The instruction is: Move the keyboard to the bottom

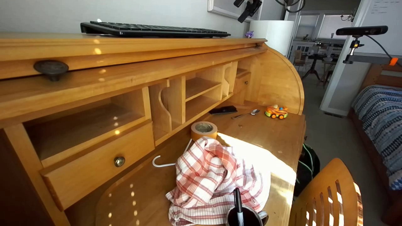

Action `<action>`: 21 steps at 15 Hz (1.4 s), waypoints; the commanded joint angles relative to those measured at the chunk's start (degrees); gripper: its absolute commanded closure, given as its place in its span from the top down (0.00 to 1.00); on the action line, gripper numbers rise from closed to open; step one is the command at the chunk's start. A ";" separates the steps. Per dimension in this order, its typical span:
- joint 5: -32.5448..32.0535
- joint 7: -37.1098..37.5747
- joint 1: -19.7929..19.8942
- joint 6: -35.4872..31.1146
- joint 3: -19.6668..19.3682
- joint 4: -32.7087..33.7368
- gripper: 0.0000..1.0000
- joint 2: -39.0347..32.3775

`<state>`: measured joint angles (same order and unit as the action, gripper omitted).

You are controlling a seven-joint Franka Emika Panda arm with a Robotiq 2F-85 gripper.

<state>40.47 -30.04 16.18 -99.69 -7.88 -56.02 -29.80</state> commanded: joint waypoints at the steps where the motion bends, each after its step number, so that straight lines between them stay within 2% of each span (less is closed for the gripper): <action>1: 2.92 -0.15 0.59 -3.88 1.15 4.95 1.00 -5.15; 8: 5.24 0.79 0.30 -10.84 2.08 5.32 1.00 -8.93; 9: 5.18 1.25 0.34 -11.10 2.15 5.32 0.90 -9.21; 10: 5.33 1.57 0.50 -10.87 2.29 5.18 0.95 -9.42; 11: 5.47 1.78 0.54 -10.85 2.35 4.99 0.91 -9.56; 12: 5.58 2.18 0.59 -10.49 2.37 4.61 0.93 -9.58; 15: 6.16 3.67 0.69 -9.70 2.45 4.25 0.90 -9.60; 16: 6.70 4.57 0.89 -8.96 2.65 4.17 0.83 -9.51; 18: 7.42 6.13 1.07 -7.87 2.90 4.01 0.85 -9.47; 19: 7.58 6.87 1.09 -7.56 2.98 3.89 0.81 -9.43; 21: 7.89 7.66 1.17 -6.92 3.18 3.78 0.80 -9.39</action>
<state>46.75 -24.30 16.50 -109.53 -5.69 -52.57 -38.47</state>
